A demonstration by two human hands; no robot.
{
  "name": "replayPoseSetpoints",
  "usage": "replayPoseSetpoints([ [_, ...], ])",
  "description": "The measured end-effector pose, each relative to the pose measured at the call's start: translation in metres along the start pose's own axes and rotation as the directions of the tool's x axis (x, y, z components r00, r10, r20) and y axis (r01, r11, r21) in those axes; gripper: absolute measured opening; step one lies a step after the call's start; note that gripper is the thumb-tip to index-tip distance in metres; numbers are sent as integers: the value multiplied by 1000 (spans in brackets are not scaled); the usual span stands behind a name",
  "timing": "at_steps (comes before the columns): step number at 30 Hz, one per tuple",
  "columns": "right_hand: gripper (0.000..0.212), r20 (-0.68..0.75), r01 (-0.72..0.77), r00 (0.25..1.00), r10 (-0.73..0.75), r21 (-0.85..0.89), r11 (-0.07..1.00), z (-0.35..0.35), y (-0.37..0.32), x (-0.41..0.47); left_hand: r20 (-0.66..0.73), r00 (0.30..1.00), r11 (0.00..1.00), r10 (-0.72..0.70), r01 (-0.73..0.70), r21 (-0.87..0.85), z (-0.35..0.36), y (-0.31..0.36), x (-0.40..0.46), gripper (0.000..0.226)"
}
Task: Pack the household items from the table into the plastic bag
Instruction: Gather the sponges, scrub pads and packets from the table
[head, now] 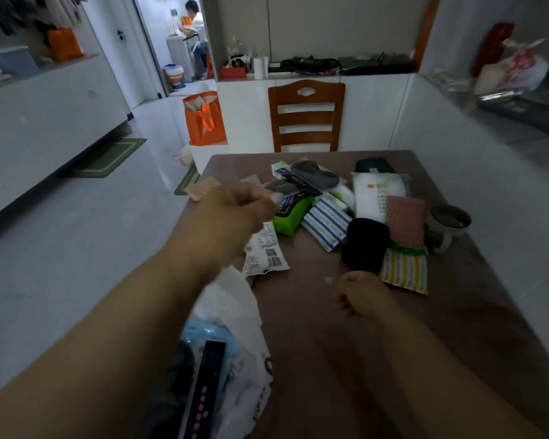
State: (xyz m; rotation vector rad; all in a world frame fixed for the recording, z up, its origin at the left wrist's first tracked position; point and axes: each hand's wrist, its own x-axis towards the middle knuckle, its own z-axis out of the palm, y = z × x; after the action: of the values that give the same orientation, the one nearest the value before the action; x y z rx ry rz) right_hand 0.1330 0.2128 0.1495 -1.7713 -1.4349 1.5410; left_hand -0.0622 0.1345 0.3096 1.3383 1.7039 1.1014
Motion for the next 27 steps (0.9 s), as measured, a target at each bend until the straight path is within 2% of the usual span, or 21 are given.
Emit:
replayPoseSetpoints([
  [2, 35, -230, -26, 973, 11, -61, 998, -23, 18, 28, 40, 999, 998, -18, 21, -62, 44, 3, 6, 17],
  [4, 25, -409, -74, 912, 41, -64, 995, -54, 38, 54, 86, 993, 988, -84, 94, -123, 91, -2, 9, 20],
  [5, 19, -451, -94, 890, 67, -37, 995, -69, 48, 64, 115, 984, 974, -133, 151, -166, 114, -8, 9, 22],
  [6, 24, -478, -109, 873, 94, -4, 994, -82, 56, 74, 146, 971, 955, -189, 217, -203, 133, -18, 10, 24],
  [9, 54, -486, -148, 865, 129, -2, 989, -105, 74, 97, 229, 881, 839, -413, 466, -281, 174, -44, 14, 19],
  [12, 72, -427, -176, 896, 121, -93, 980, -110, 75, 110, 255, 749, 645, -611, 659, -388, 193, -63, 19, 27],
  [15, 79, -318, -208, 927, 200, 11, 978, -110, 62, 112, 223, 710, 602, -667, 691, -400, 202, -78, 25, 31],
  [18, 67, -101, -296, 942, 321, 203, 933, -112, 54, 90, 180, 693, 597, -698, 702, -387, 206, -90, 31, 29],
  [21, 60, 13, -379, 925, 381, 144, 914, -118, 64, 52, 247, 667, 547, -703, 729, -410, 213, -103, 30, 31],
  [24, 37, 278, -430, 883, 378, 158, 889, -111, 67, 26, 363, 639, 471, -679, 757, -452, 221, -111, 21, 26],
  [26, 24, 364, -372, 871, 330, 50, 927, -106, 54, 23, 389, 646, 413, -656, 740, -531, 223, -115, 21, 35],
  [27, 26, 310, -298, 904, 294, -36, 954, -107, 44, 28, 360, 670, 419, -649, 710, -566, 223, -117, 22, 34],
])
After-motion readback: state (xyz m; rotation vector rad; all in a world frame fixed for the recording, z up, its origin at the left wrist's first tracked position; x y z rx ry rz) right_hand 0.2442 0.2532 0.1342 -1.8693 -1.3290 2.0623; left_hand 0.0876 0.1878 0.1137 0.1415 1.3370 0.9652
